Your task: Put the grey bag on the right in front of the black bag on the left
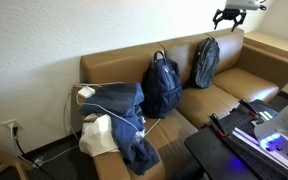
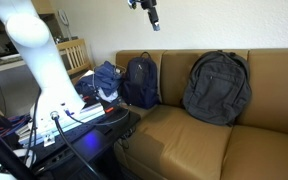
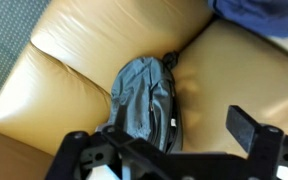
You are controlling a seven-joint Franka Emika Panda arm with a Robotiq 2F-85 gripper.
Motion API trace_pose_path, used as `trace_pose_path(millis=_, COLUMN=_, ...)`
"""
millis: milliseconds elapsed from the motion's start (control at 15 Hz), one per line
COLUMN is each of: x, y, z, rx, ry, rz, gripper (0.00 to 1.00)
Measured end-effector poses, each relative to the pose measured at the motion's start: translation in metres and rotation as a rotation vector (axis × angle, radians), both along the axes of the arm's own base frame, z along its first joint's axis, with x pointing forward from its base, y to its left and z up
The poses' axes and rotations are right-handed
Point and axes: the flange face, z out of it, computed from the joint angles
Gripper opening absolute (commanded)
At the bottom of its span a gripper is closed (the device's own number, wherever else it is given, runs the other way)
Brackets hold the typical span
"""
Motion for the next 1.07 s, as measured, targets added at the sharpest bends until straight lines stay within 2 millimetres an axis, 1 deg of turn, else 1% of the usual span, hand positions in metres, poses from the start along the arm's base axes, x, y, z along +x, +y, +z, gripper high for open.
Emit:
trace_pose_path(millis=133, x=0.029, y=-0.034, z=-0.017, rx=-0.019, ry=-0.079, rz=-0.097, gripper=1.0)
trace_pose_path(millis=200, x=0.043, y=-0.051, z=-0.022, rx=-0.031, ry=-0.118, rz=-0.145, gripper=1.0)
trace_pose_path(millis=400, x=0.087, y=-0.1, z=-0.026, rx=-0.074, ry=-0.229, rz=-0.28, gripper=1.0)
trace_pose_path(millis=533, x=0.108, y=-0.131, z=-0.027, rx=-0.107, ry=-0.27, rz=-0.386, gripper=1.0)
trace_pose_path(millis=600, x=0.117, y=-0.142, z=-0.029, rx=-0.122, ry=-0.282, rz=-0.418, gripper=1.0)
trace_pose_path(millis=667, x=0.123, y=-0.148, z=-0.032, rx=-0.132, ry=-0.289, rz=-0.434, gripper=1.0)
trace_pose_path(millis=733, x=0.127, y=-0.15, z=-0.035, rx=-0.137, ry=-0.291, rz=-0.44, gripper=1.0)
trace_pose_path(millis=933, x=0.132, y=-0.147, z=-0.037, rx=-0.142, ry=-0.293, rz=-0.436, gripper=1.0)
trace_pose_path(millis=1067, x=0.134, y=-0.148, z=-0.046, rx=-0.18, ry=-0.304, rz=-0.455, gripper=1.0)
